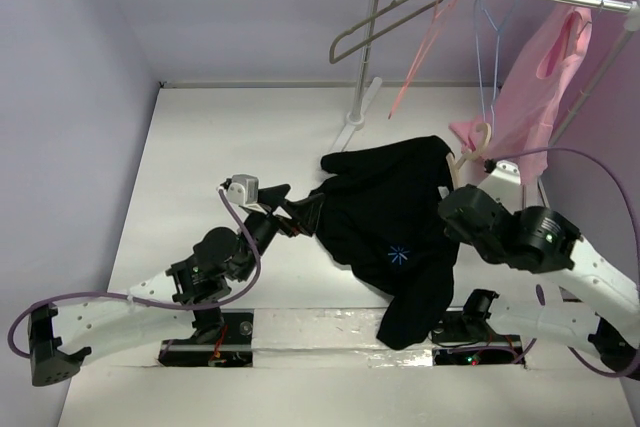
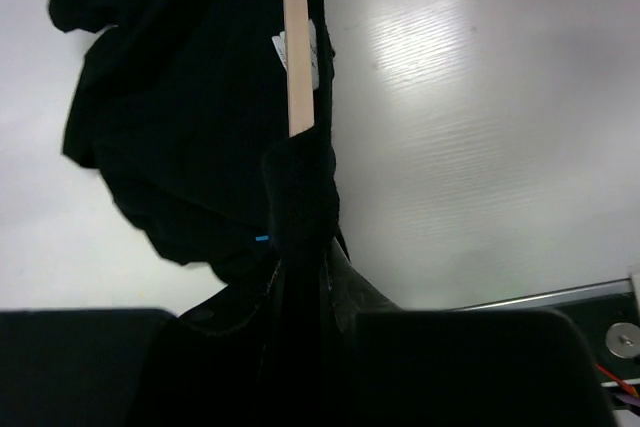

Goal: Place the t-shirt on the hanger
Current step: Place the hanger at the clothesline.

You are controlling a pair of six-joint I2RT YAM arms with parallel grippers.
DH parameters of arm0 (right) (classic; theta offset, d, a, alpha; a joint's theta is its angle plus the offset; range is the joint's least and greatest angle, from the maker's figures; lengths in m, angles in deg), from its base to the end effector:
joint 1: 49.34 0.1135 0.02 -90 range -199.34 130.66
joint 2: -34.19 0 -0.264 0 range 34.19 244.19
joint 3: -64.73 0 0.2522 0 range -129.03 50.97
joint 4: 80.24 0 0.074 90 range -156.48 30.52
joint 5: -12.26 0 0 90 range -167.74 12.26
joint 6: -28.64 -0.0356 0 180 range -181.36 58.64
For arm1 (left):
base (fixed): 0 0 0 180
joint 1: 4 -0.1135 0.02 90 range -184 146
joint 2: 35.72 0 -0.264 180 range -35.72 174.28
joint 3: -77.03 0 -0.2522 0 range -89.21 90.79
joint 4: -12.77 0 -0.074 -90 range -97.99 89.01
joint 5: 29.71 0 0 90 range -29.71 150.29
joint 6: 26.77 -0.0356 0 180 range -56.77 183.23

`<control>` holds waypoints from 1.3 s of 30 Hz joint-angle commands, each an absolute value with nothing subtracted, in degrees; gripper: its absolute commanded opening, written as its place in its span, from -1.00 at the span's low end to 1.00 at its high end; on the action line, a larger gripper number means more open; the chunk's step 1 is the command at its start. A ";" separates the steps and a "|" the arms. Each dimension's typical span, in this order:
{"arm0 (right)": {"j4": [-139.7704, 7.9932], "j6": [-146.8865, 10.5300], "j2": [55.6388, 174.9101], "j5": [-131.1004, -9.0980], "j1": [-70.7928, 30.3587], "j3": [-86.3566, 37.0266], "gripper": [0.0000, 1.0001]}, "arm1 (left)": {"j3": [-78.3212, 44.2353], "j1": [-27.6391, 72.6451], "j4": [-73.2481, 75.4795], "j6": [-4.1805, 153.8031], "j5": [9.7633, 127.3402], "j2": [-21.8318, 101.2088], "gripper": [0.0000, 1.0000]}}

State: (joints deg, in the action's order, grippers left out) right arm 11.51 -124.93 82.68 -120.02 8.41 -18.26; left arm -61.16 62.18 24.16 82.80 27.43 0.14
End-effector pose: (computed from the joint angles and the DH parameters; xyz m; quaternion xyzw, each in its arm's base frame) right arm 0.0774 0.0778 0.3697 0.1470 0.8886 0.0597 0.4305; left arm 0.0807 -0.1350 0.3253 0.0155 0.6120 -0.4030 0.6803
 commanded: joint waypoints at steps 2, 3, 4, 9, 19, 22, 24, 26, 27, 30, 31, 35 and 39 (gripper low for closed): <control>18.59 -124.38 82.72 -127.04 4.01 -21.36 -1.00 | -61.70 60.96 26.52 82.04 27.86 0.23 0.98; 18.68 -124.47 81.67 -127.31 4.01 -21.63 -1.00 | -61.79 60.95 26.26 82.04 28.29 0.75 0.98; 18.77 -123.86 80.35 -128.01 3.48 -21.89 -1.00 | -61.79 60.43 26.17 82.13 28.56 0.93 0.98; 18.68 -122.71 74.45 -129.24 2.42 -22.86 -1.00 | -62.05 59.90 27.22 83.36 31.20 2.07 0.98; 16.41 -109.89 81.91 -130.39 -7.60 -27.34 -1.00 | -62.58 58.85 26.96 84.59 33.22 -0.03 0.98; 14.91 -107.86 83.06 -128.72 -8.29 -26.56 -1.00 | -62.76 58.85 26.87 84.59 33.22 -0.65 0.98; 12.63 -105.58 83.24 -127.40 -9.87 -23.66 -1.00 | -62.76 58.85 26.87 84.68 33.31 -0.56 0.98; 8.15 -101.81 82.28 -126.52 -11.72 -20.94 -1.00 | -62.76 58.85 26.87 84.68 33.40 -0.30 0.98; 5.09 -100.31 81.66 -126.17 -12.94 -20.40 -1.00 | -62.76 58.85 26.96 84.68 33.40 -0.04 0.98; 0.94 -93.02 79.64 -124.68 -18.48 -19.09 -1.00 | -62.84 58.85 27.14 84.68 33.48 0.32 0.98; -1.42 -91.00 79.55 -124.33 -22.15 -18.64 -1.00 | -62.76 58.85 27.14 84.59 33.74 0.49 0.98; -7.76 -81.94 79.63 -117.75 -30.08 -16.36 -1.00 | -62.84 58.85 27.22 84.76 33.84 0.67 0.98; -13.13 -78.33 79.02 -113.61 -33.61 -14.51 -1.00 | -62.93 58.32 27.31 84.68 33.40 0.67 0.98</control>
